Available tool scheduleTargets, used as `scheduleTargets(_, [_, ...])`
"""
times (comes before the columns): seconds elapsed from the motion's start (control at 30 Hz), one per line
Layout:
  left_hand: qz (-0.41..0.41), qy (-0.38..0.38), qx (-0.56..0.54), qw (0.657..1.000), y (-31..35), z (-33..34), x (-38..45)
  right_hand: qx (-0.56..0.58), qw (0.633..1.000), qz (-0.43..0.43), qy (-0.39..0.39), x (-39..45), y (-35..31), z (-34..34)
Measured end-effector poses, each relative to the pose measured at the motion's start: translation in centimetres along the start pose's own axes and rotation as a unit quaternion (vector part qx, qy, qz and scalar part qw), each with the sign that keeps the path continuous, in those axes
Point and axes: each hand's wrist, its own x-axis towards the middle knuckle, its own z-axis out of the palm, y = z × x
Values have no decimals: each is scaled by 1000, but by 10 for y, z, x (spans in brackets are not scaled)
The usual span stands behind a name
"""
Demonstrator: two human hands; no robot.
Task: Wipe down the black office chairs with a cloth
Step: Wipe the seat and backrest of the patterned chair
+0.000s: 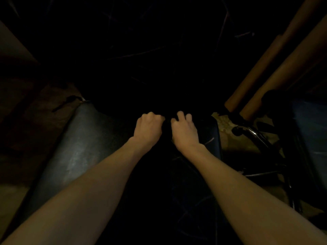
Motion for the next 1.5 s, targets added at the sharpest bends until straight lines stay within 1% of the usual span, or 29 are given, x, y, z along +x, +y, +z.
scheduleTargets(0.1, [17,-10,-9,1000,9,-3,-26,0,1000,-3,3,-28,0,-1])
scheduleTargets(0.3, [30,-36,-12,999,18,-11,-83,4,1000,-12,-22,-90,-11,-5])
scheduleTargets(0.5, [38,-85,-23,995,31,-27,-150,3,999,-21,-46,-158,-28,-11])
scheduleTargets(0.7, [37,-127,-13,991,52,-54,-216,13,998,-32,-54,-225,-41,-11])
scheduleTargets(0.87, [25,-150,-26,988,67,-60,-267,34,997,-16,-61,-278,-49,-11])
scheduleTargets(0.97, [20,-144,-31,989,75,-60,-291,42,997,-8,-72,-303,-52,-14])
scheduleTargets(1.13, [-4,-137,-84,987,89,-56,-333,42,996,0,-82,-341,-56,-8])
scheduleTargets(1.2, [-12,-138,-81,987,94,-52,-345,45,996,-5,-82,-354,-55,-4])
scheduleTargets(1.37, [-33,-106,-101,989,97,-48,-350,62,996,-9,-61,-364,-52,1])
scheduleTargets(1.5, [-32,-99,-112,988,97,-43,-346,59,997,-8,-50,-356,-50,2])
